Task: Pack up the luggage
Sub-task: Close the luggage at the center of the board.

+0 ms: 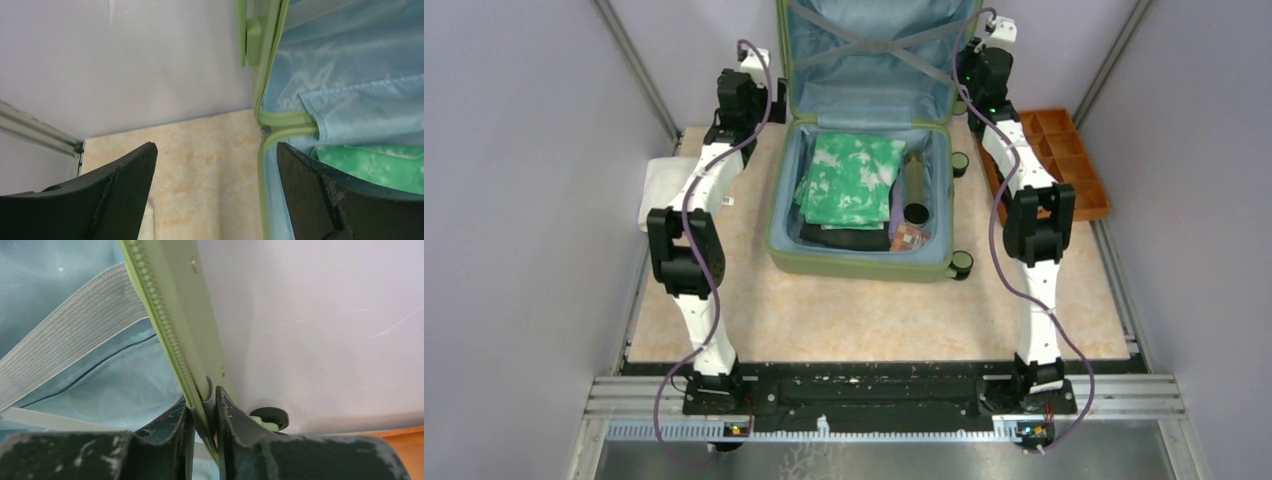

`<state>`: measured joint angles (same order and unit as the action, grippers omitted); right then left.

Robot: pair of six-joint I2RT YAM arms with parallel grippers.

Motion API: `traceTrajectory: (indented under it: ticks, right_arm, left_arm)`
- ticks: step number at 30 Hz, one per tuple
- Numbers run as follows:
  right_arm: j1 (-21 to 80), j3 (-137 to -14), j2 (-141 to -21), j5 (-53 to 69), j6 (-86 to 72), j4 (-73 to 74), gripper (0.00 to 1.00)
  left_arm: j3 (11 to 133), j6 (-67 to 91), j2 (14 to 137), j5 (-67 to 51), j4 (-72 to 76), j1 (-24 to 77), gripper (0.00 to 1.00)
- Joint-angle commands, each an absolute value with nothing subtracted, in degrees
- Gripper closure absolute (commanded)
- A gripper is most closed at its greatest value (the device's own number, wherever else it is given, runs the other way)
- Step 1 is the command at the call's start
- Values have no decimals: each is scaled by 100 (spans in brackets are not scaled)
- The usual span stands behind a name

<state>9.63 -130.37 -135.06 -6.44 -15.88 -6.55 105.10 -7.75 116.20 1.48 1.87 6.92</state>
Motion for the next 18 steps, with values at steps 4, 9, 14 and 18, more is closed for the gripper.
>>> traceTrajectory:
  ticks: [4, 9, 14, 18]
  right_arm:
    - [947, -12273, -12798, -107, -1730, -2043, 100]
    - [960, -11383, -12113, 252, -1953, -2576, 100]
    - [1072, -10107, -11252, 639, -2041, -3258, 100]
    - [1176, -9049, -10625, 790, -2054, -3798, 100]
  left_arm:
    - [9734, -637, 10394, -445, 119, 530, 4]
    - [9780, -205, 10250, -888, -734, 349, 3]
    - [9335, -251, 9919, -1083, -945, 325, 3]
    - [9112, -247, 9670, -1148, -1085, 318, 3]
